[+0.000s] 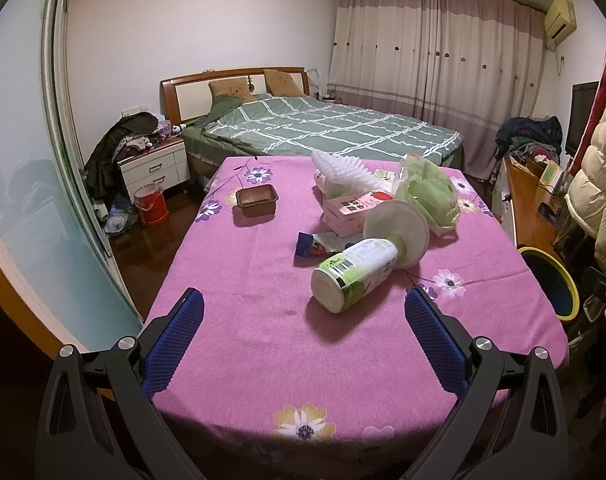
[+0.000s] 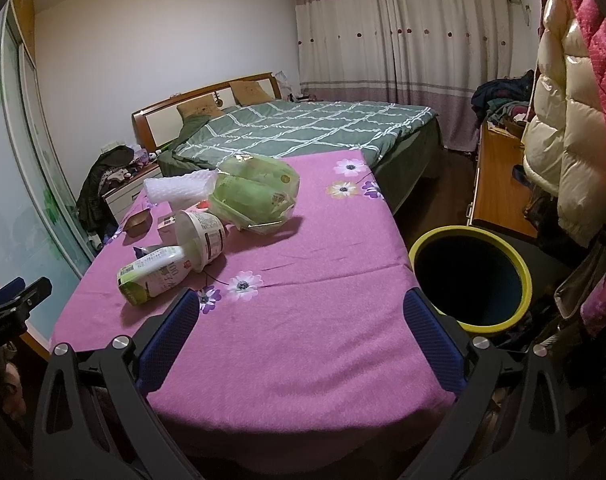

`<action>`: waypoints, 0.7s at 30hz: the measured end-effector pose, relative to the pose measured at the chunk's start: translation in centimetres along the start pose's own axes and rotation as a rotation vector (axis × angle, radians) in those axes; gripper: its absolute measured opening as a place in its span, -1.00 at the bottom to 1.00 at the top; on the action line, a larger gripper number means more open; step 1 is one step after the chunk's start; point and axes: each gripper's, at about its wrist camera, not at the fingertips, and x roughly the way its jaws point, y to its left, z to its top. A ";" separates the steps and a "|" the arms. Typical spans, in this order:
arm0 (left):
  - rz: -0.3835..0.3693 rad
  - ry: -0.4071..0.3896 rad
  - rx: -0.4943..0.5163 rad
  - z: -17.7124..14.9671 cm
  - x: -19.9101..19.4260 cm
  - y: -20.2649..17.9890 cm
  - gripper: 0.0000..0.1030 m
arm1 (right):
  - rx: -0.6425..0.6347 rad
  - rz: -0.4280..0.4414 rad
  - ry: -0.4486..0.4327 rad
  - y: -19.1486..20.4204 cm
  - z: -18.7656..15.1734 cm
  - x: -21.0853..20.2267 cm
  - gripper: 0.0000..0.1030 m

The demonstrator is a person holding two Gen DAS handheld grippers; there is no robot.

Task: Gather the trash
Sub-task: 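Reach the right gripper to the green plastic bag and grasp it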

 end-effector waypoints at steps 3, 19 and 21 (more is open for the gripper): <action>0.014 0.000 0.007 0.6 1.2 -0.1 0.93 | -0.017 -0.007 0.001 0.3 0.9 1.1 0.89; 0.123 -0.064 -0.015 8.4 11.1 2.1 0.93 | -0.057 0.056 0.057 3.9 9.9 14.8 0.89; 0.133 -0.070 -0.027 9.3 12.5 2.7 0.93 | -0.075 0.067 0.062 5.2 11.0 16.7 0.89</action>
